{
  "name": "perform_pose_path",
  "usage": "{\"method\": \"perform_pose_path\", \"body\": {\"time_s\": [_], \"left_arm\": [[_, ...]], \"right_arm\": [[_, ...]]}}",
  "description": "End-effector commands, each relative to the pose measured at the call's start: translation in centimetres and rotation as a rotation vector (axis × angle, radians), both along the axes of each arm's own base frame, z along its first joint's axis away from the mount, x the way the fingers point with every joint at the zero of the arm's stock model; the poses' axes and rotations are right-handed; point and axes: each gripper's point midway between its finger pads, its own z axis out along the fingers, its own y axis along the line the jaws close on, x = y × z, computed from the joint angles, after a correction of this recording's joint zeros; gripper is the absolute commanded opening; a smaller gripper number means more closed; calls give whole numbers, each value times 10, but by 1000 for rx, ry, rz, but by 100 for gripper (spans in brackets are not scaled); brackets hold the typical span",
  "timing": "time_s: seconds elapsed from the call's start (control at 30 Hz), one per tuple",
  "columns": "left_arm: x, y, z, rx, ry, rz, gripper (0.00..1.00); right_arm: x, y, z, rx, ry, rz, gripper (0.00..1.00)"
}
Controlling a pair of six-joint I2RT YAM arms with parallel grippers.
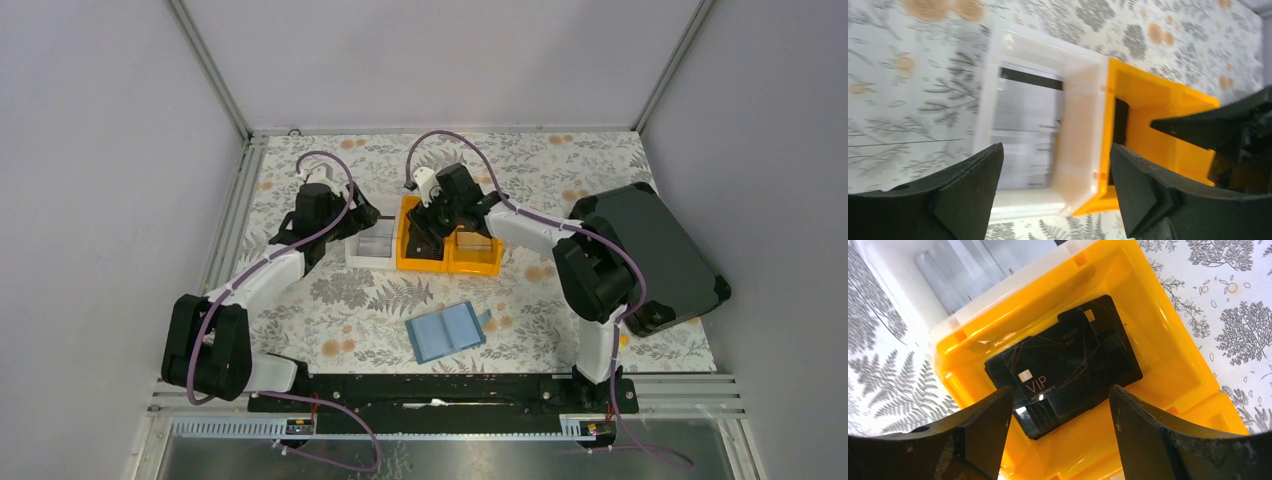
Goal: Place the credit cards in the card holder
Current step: Pick up the credit card from the storage box.
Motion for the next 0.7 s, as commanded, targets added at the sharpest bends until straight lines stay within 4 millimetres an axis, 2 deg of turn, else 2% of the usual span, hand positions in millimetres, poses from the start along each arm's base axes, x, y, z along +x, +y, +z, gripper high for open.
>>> {"method": "perform_pose_path", "body": {"time_s": [0.0,0.13,0.23,0.3,0.43,0.6,0.67], "left_arm": [[12,44,3,148,-1,149,85],[11,62,-8,216,28,195,87],[13,64,-14,225,44,180,85],[17,59,-17,205,51,139,79],[22,54,-24,208,59,91,60],[27,55,-34,254,74,58,46],[28,58,-37,275,83,58,44]], "right_arm": [[10,0,-3,-95,-59,131,78],[11,5,-9,-98,-14,210,79],[12,4,-18,-115,43,240,78],[12,3,-24,-130,78,254,78],[12,1,-35,-150,134,269,77],[15,1,-47,-174,180,282,75],[15,-1,-52,-188,203,282,73]]}}
